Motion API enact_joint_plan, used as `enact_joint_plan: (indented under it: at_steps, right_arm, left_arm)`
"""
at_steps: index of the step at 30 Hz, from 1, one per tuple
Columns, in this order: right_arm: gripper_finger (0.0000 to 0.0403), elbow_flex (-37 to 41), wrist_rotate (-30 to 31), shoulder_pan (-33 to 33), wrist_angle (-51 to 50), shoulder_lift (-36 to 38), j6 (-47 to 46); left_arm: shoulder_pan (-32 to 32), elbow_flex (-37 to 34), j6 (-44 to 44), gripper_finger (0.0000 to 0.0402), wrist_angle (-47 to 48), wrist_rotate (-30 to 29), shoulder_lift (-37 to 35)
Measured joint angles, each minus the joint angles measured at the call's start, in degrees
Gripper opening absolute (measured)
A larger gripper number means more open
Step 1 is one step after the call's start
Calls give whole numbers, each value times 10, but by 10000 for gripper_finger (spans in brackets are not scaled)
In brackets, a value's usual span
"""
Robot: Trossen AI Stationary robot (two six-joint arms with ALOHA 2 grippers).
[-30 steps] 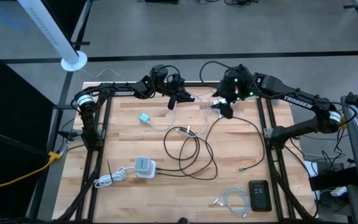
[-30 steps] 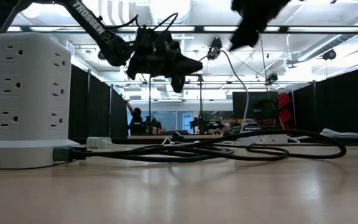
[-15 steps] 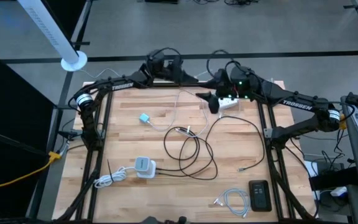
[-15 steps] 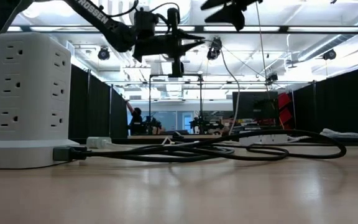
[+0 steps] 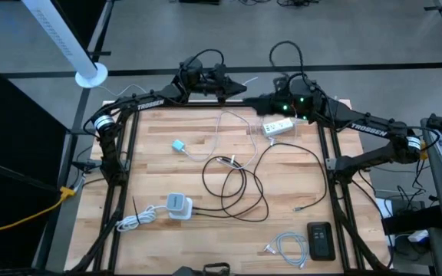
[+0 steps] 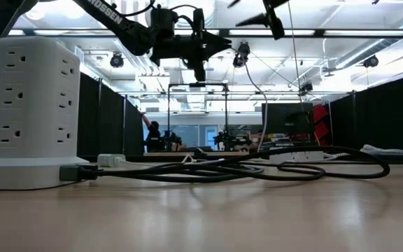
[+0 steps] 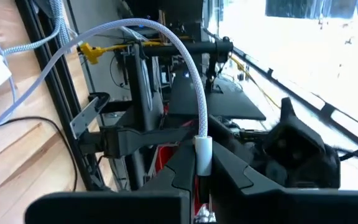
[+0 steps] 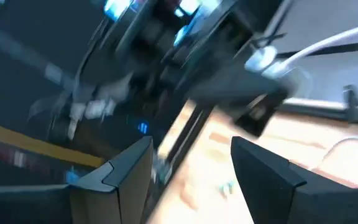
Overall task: Plug in charger cables
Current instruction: Insert the purple charger cable into the top white outlet extension
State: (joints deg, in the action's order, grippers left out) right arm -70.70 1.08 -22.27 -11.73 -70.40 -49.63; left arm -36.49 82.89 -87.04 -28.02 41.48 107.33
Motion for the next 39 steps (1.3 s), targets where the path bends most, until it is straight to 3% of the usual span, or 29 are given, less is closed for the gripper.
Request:
enact_joint_plan:
  at_steps: [3,8,12,17,21,26,39]
  right_arm:
    - [199,0,3,-39,-2,4,-53]
    - [200,0,-57,-98,-24,-1,-115]
    - [197,0,-111,-117,-41,-24,-129]
    - [195,1,-136,-145,-35,-33,-104]
    - [194,1,-175,-170,-23,-32,-65]
    - [194,-1,-243,-182,10,-43,-42]
    - [195,-2,-245,-188,37,-66,70]
  left_arm:
    - [0,0,-10,10,-1,-12,0]
    - [0,0,18,10,-3,-18,0]
    - [0,0,123,10,-3,-16,0]
    - [-1,0,305,10,-3,-16,0]
    - [-1,0,396,10,-4,-16,0]
    - [1,-1,409,10,-3,-18,0]
    - [3,-1,379,10,-24,-4,-1]
